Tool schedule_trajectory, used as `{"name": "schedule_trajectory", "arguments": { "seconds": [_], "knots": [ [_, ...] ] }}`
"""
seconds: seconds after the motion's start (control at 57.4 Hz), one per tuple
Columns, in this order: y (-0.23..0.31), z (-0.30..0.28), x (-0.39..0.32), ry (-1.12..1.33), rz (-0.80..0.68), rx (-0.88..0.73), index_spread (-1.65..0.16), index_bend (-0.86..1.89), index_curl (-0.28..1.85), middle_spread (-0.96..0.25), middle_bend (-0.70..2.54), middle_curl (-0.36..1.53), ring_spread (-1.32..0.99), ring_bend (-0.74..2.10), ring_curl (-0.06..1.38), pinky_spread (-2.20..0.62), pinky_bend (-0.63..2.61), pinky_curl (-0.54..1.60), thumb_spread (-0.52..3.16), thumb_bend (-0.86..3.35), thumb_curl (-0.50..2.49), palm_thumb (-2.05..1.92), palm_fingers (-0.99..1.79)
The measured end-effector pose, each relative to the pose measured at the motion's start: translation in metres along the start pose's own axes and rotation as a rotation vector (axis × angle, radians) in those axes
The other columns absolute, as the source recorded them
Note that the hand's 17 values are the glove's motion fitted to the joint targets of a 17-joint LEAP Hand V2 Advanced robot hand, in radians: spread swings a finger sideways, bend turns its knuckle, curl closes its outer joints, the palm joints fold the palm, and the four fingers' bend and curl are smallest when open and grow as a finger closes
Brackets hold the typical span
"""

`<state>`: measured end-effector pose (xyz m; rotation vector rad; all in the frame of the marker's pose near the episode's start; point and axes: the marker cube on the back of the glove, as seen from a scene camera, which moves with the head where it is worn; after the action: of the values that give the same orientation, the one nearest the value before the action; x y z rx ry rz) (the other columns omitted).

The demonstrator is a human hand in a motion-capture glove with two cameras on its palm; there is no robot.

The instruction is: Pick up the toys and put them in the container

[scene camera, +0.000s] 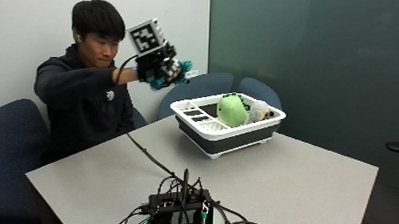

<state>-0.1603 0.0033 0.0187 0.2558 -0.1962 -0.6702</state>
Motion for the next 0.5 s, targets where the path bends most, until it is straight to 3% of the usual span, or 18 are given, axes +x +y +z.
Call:
{"name": "schedule_trajectory", "arguments": {
  "seconds": [0.087,0.157,0.244,0.313,0.383,0.453,0.505],
  "knots": [
    [-0.053,0.002,-0.01,0.041,0.045,0.033,-0.18,0.63,0.46,-0.19,1.06,0.81,-0.26,1.43,0.57,-0.38,1.04,0.5,1.41,0.21,0.5,0.55,1.19],
    [-0.086,0.021,-0.007,0.229,-0.027,0.028,-0.19,0.65,0.49,-0.2,1.07,0.82,-0.26,1.45,0.57,-0.38,1.05,0.51,1.4,0.2,0.51,0.55,1.17],
    [-0.108,0.044,-0.005,0.295,-0.144,0.0,-0.19,0.67,0.53,-0.2,1.08,0.84,-0.25,1.47,0.58,-0.38,1.07,0.52,1.36,0.17,0.53,0.55,1.14],
    [-0.13,0.058,-0.009,0.231,0.088,0.021,-0.19,0.65,0.56,-0.2,1.09,0.85,-0.25,1.49,0.58,-0.38,1.09,0.52,1.34,0.14,0.54,0.52,1.12],
    [-0.14,0.075,-0.004,0.264,0.114,-0.016,-0.2,0.56,0.58,-0.2,1.12,0.86,-0.25,1.48,0.57,-0.38,1.1,0.52,1.32,0.09,0.53,0.46,1.07],
    [-0.149,0.083,0.004,0.175,0.322,-0.07,-0.2,0.5,0.59,-0.19,1.13,0.86,-0.25,1.44,0.56,-0.38,1.11,0.52,1.34,0.05,0.51,0.4,1.01],
    [-0.148,0.086,0.014,0.101,0.387,-0.152,-0.19,0.4,0.59,-0.2,1.04,0.84,-0.26,1.42,0.56,-0.38,1.13,0.52,1.36,0.0,0.47,0.31,0.85]
  ]
}}
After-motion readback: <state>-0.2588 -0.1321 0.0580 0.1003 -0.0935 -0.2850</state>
